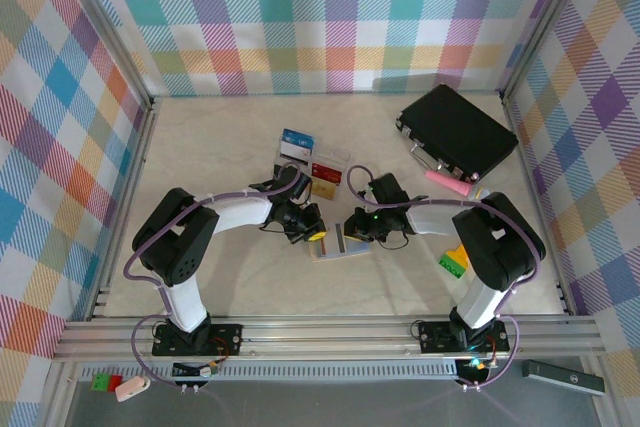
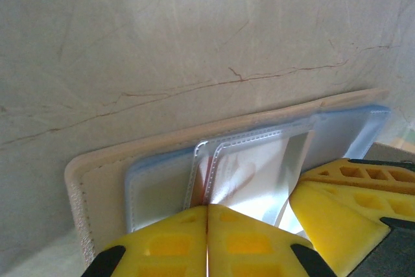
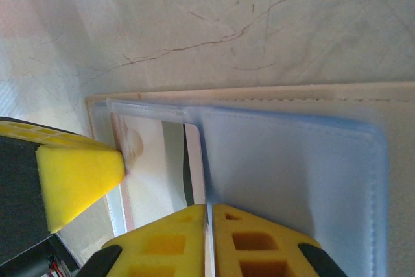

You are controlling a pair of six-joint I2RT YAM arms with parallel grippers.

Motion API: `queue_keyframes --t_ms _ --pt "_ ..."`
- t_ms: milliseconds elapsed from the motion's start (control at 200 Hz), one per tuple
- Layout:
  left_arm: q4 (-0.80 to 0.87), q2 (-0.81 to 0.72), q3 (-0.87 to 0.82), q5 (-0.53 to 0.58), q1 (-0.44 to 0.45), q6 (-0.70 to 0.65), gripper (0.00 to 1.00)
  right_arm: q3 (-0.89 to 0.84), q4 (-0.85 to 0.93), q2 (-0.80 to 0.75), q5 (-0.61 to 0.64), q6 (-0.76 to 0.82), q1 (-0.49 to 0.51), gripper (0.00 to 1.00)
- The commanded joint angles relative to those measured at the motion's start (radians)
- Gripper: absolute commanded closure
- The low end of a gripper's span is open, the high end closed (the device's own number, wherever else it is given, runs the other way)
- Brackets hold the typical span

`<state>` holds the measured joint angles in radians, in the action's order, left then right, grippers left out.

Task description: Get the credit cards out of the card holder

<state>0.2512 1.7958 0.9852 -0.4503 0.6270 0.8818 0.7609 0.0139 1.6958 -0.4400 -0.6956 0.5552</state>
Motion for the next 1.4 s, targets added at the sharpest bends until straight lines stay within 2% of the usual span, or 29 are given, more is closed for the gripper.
queue_keyframes --t_ms 0,535,850,1140,1395 --pt "0.082 0.019 -0.042 0.058 0.008 -0.01 0.92 -0.012 -0.022 0.018 -0.024 0.007 -0.006 0.89" --pt "0.082 0.024 -0.039 0.053 0.008 -0.01 0.92 -0.002 -0.052 0.038 -0.075 0.002 -0.008 0.88" --pt "0.155 -0.007 0.009 0.079 0.007 -0.05 0.89 -0.015 -0.022 -0.004 -0.01 0.011 -0.01 0.94" --pt "0.18 -0.035 0.034 0.081 0.007 -0.055 0.85 -0.055 -0.012 -0.053 0.053 0.002 -0.026 0.95" --pt "0.152 -0.073 0.072 0.017 0.01 -0.076 0.85 -0.044 -0.047 -0.034 -0.039 0.018 -0.026 0.95"
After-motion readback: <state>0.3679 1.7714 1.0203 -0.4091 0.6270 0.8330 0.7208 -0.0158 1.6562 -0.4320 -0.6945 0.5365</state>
